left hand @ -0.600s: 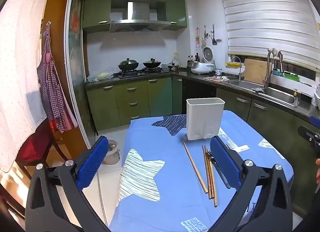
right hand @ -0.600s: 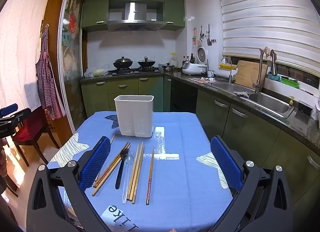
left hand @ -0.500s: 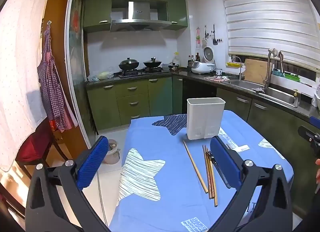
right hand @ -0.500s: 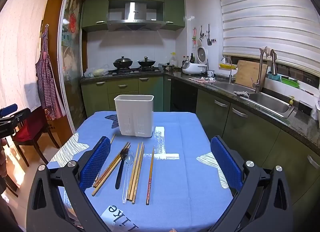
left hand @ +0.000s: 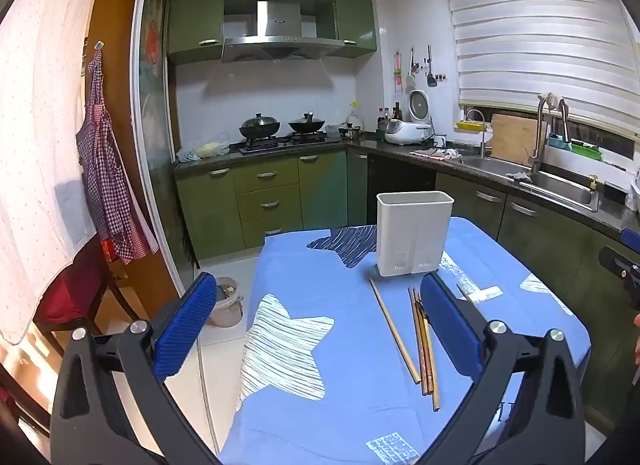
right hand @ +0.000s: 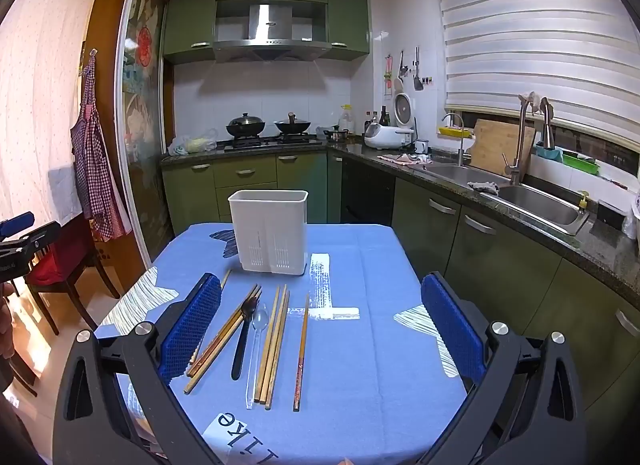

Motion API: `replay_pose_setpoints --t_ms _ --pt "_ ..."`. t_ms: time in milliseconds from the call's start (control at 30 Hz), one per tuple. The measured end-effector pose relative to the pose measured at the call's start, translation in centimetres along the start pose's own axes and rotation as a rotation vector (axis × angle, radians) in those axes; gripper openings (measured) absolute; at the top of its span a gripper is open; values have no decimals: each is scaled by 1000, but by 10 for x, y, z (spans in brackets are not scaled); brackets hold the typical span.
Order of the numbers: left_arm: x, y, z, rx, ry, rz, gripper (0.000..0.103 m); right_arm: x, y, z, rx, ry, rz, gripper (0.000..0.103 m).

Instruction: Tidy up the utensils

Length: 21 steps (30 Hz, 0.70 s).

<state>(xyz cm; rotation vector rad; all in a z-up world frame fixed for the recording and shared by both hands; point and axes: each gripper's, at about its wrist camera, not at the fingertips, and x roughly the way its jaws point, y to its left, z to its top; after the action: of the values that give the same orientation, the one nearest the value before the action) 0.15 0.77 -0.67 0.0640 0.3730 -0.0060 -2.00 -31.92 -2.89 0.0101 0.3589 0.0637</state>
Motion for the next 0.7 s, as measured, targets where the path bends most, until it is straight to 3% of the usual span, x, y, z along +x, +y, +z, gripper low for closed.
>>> replay_pose_setpoints --t_ms 700 --pt "1 0 -5 12 14 9 97 10 6 -5 5 8 0 99"
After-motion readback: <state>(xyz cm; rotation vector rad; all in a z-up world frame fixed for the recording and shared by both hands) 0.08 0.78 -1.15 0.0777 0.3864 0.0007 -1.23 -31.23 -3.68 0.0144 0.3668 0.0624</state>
